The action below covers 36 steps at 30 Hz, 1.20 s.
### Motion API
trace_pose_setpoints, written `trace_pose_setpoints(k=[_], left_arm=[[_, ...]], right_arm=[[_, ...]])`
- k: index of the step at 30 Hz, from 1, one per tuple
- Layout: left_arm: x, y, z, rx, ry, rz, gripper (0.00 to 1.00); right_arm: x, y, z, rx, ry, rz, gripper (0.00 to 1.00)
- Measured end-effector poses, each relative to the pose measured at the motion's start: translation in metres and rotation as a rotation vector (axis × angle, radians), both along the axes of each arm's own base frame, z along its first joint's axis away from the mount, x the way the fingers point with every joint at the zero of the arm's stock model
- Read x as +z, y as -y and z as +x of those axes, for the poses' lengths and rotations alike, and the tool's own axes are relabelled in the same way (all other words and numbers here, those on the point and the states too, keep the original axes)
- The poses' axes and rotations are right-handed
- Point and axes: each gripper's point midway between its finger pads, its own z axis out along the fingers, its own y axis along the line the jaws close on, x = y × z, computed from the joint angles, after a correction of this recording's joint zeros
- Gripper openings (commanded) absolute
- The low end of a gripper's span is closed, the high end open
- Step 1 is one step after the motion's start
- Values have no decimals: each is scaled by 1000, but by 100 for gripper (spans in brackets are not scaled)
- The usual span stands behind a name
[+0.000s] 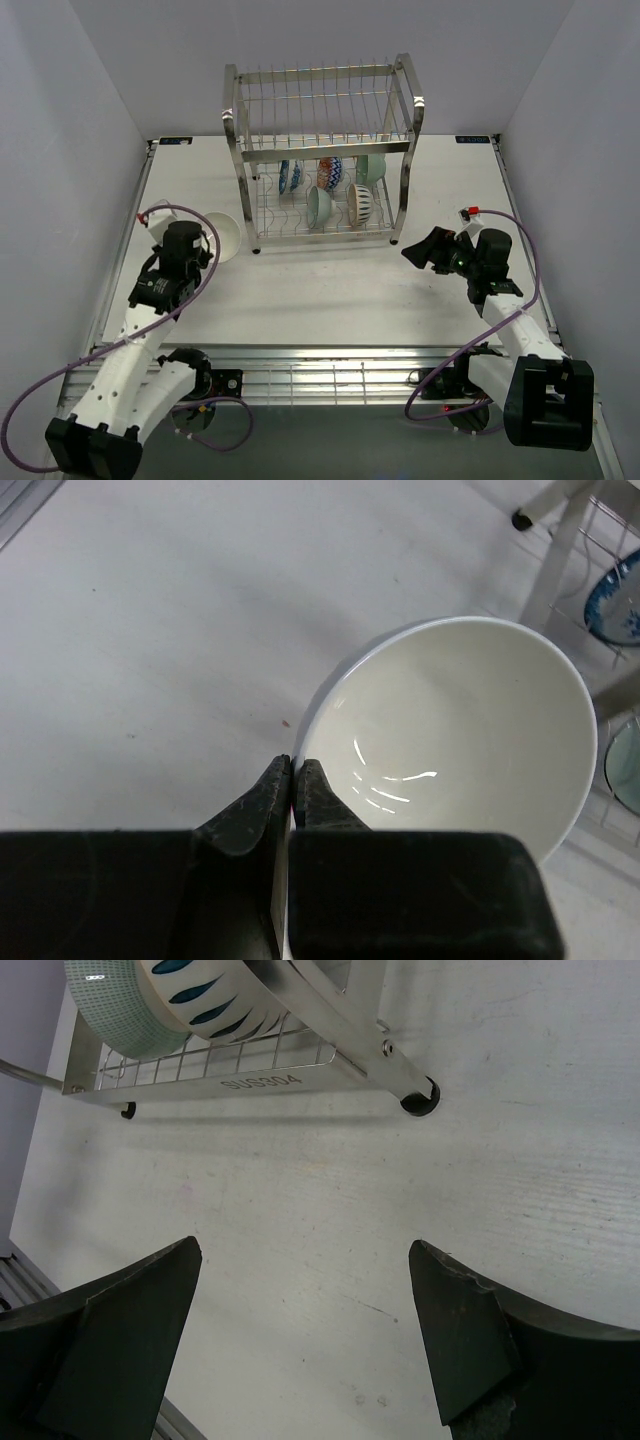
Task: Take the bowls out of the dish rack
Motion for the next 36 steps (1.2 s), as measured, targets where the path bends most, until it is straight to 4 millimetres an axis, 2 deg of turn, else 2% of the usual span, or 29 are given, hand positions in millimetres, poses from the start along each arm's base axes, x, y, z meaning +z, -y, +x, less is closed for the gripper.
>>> trace_pose_setpoints(k=[6, 10, 14, 20, 26, 36], left_arm=[[-10, -48, 33, 111, -4, -68, 0], [-33, -66, 59, 123, -45, -118, 0], [-68, -64, 90, 81, -134, -161, 0], [-102, -62, 148, 21, -185, -195, 0], [-118, -70, 188, 0, -194, -197, 0], [-123, -82, 227, -8, -191, -172, 0]], right_arm=[[0, 0, 0, 0, 0, 1, 91], [0, 0, 0, 1, -1, 1, 90], [0, -1, 0, 2, 0, 0, 91], [-1, -1, -1, 2, -3, -1, 90], [-2, 0, 0, -4, -5, -6, 90], [-2, 1, 0, -10, -5, -12, 90]])
